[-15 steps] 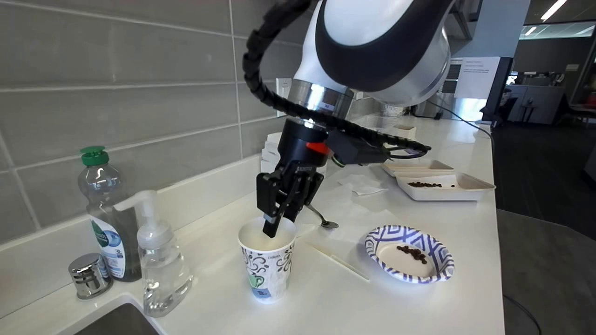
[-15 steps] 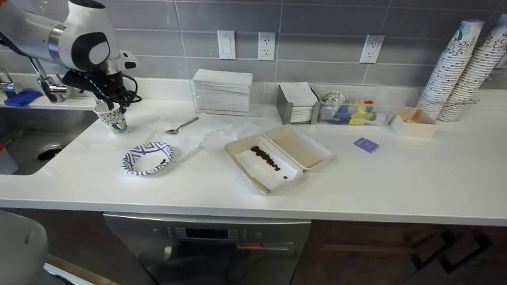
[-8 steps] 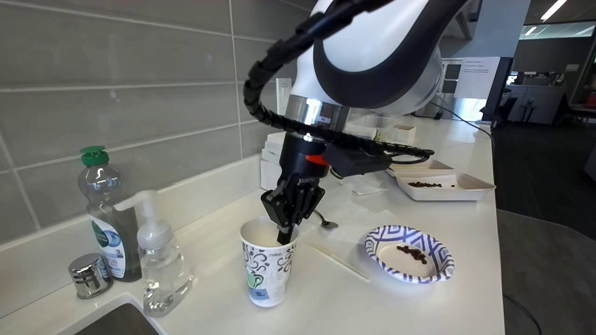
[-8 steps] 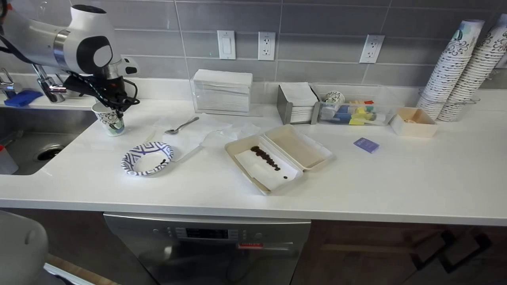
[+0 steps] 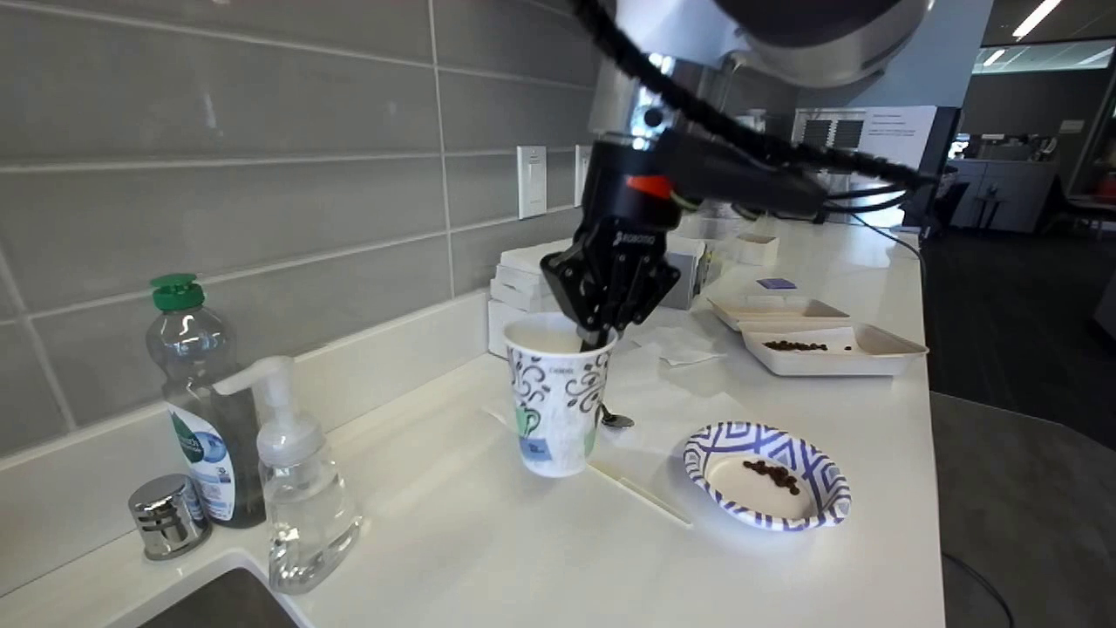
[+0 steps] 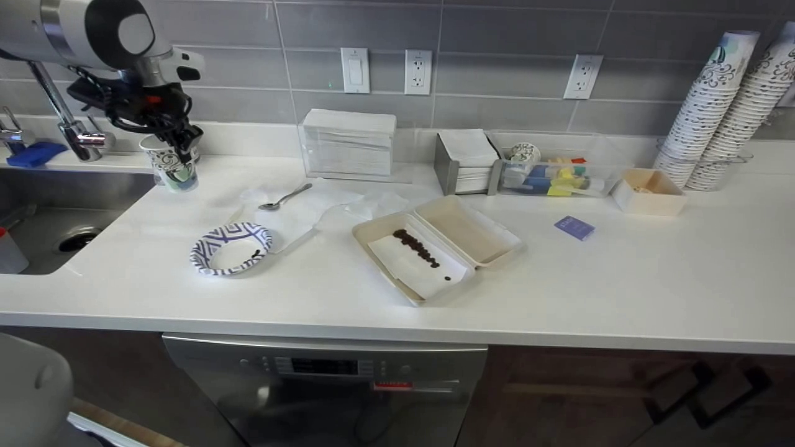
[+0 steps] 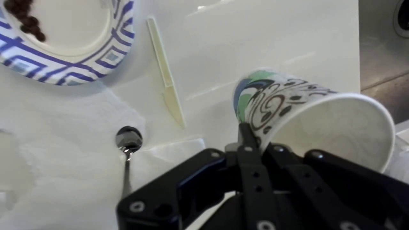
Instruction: Move the cup to the right
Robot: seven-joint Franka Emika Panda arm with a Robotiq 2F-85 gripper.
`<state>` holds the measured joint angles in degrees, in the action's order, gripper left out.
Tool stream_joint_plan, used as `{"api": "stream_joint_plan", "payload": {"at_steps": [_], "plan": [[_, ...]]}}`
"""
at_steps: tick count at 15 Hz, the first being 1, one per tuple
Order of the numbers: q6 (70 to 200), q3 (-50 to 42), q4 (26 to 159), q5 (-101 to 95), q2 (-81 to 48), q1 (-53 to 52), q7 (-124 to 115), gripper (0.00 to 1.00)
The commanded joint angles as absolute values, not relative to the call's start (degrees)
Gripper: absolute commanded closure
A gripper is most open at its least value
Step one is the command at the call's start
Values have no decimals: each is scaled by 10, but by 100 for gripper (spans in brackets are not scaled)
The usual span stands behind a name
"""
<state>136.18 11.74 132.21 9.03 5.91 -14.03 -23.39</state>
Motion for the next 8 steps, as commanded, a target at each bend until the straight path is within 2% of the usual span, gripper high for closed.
{"api": "stream_joint_plan", "payload": {"at_steps": [1, 5, 8], "plan": [[1330, 100, 1400, 100, 177, -100, -287, 99], [1311, 66, 1451, 90, 255, -30, -314, 99], [1347, 43, 1475, 82, 275, 31, -324, 99]]}}
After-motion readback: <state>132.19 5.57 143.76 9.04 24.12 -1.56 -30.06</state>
